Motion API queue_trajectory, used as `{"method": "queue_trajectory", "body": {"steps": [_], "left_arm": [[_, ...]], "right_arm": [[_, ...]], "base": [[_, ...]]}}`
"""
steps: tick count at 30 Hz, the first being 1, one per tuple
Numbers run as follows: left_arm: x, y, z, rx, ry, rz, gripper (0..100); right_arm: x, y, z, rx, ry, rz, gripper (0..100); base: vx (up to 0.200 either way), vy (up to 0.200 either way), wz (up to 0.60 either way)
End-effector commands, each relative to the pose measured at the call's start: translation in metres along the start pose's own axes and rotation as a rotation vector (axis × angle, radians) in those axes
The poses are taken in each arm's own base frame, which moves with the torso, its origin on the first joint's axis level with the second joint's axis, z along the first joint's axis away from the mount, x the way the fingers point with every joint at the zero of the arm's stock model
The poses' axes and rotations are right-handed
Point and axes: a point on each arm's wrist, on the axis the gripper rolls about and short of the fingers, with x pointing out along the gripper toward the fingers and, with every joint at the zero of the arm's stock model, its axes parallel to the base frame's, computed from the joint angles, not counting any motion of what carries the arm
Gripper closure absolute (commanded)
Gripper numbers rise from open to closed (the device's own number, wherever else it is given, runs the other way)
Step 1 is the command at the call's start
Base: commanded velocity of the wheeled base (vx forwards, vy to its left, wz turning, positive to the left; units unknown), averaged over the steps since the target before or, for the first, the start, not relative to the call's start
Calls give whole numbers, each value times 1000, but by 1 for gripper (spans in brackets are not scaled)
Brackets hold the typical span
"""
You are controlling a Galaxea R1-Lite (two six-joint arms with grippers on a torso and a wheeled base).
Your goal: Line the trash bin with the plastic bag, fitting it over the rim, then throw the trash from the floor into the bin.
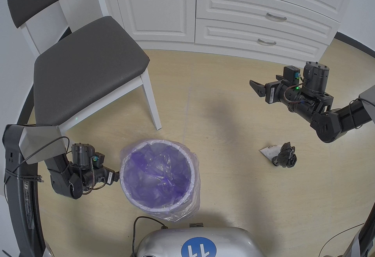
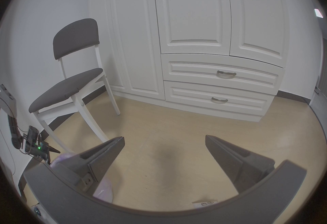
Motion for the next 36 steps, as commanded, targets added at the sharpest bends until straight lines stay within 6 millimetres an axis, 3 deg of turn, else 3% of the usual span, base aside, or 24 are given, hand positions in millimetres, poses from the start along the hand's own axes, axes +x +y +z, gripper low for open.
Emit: {"method": "queue_trajectory", "body": {"steps": [1, 11, 19, 26, 31, 36], "left_arm": [[-30, 11, 2, -15, -55, 36, 0], [-33, 28, 11, -40, -103, 85, 0], [-21, 14, 36, -121, -196, 43, 0], [11, -12, 30, -142, -183, -17, 0], [47, -21, 15, -137, -151, -24, 0], [65, -22, 12, -137, -88, -33, 0]], "right_arm": [[-1, -2, 1, -2, -12, -6, 0], [1, -5, 1, -2, -15, -13, 0], [1, -6, 0, -2, -16, -15, 0], [2, -6, 0, -2, -16, -15, 0], [2, -7, -1, -2, -14, -20, 0], [3, -10, -2, -3, -12, -24, 0]], "base": [[0, 0, 0], [0, 0, 0], [0, 0, 0], [0, 0, 0], [0, 0, 0], [0, 0, 0]]}}
